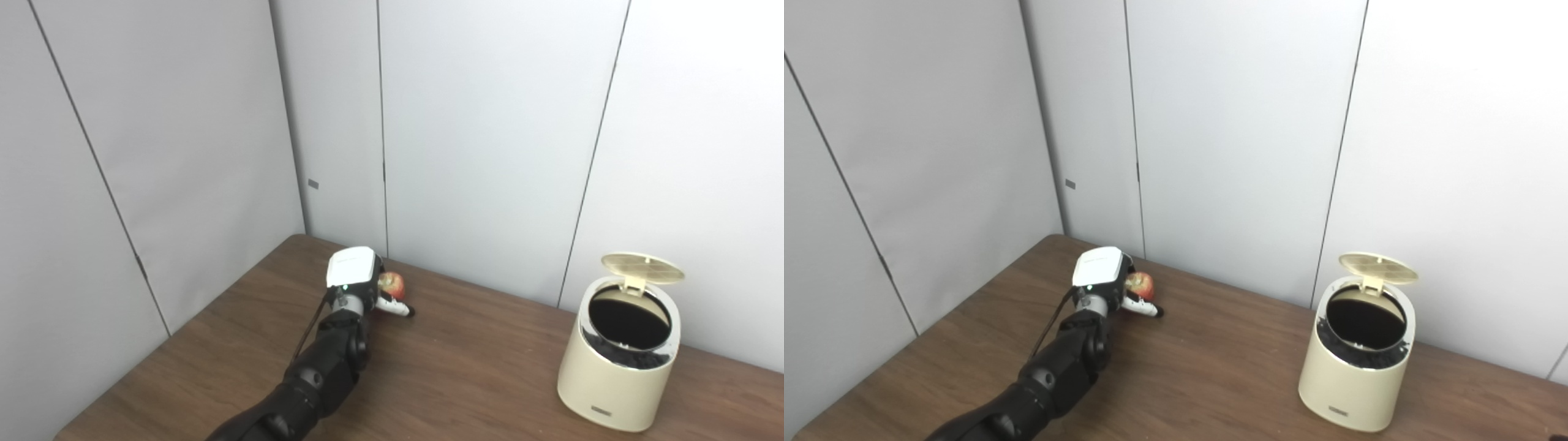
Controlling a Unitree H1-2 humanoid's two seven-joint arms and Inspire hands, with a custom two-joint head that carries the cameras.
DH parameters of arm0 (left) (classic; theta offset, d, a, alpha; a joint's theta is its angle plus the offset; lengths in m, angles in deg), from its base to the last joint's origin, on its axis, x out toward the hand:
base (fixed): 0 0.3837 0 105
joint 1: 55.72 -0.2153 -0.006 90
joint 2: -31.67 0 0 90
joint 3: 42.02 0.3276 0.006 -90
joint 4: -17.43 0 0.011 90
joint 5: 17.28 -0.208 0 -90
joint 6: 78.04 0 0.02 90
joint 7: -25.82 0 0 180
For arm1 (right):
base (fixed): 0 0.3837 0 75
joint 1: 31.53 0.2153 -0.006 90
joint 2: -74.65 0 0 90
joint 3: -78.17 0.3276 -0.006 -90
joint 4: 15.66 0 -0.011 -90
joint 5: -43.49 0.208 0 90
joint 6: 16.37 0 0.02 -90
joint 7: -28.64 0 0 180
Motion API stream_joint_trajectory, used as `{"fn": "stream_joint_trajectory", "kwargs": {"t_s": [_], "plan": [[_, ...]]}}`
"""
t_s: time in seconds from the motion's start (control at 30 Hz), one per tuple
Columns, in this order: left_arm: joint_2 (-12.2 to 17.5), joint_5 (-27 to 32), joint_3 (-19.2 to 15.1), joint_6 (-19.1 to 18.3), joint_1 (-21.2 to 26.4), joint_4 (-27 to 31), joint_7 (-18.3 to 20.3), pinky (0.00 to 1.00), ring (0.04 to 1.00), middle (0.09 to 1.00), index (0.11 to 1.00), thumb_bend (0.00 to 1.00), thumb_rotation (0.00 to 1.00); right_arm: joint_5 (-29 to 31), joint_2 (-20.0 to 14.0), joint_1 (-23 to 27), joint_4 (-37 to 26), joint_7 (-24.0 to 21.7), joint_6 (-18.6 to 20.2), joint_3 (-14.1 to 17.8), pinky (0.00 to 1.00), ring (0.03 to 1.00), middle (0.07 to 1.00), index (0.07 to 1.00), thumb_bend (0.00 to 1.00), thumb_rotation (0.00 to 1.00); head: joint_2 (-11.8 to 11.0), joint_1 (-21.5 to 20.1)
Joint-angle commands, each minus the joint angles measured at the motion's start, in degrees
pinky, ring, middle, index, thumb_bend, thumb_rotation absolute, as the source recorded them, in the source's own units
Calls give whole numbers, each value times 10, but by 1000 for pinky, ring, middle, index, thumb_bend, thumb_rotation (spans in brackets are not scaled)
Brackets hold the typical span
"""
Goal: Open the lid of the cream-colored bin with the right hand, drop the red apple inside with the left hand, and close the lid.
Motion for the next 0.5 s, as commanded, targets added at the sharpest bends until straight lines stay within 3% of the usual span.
{"fn": "stream_joint_trajectory", "kwargs": {"t_s": [0.0,0.1,0.2,0.3,0.47], "plan": [[15,2,5,17,15,-6,-15,245,321,469,482,523,0,5,14,-19,19,-1,-16,-5,460,649,694,647,787,772,-1,-10],[21,5,10,27,11,-6,-18,222,302,461,486,522,0,2,17,-18,21,-1,-19,-7,505,683,723,674,748,760,-1,-13],[24,10,13,43,3,4,-22,272,386,478,512,503,0,-9,12,-14,29,-1,-30,-9,573,728,754,716,624,777,1,-15],[24,10,16,45,-4,17,-17,301,397,487,506,502,0,-16,12,-7,33,3,-31,-8,588,735,754,726,562,769,5,-26],[26,11,14,58,-30,72,-20,227,363,452,523,499,0,-22,13,-3,33,7,-24,-6,609,736,754,729,480,754,8,-85]]}}
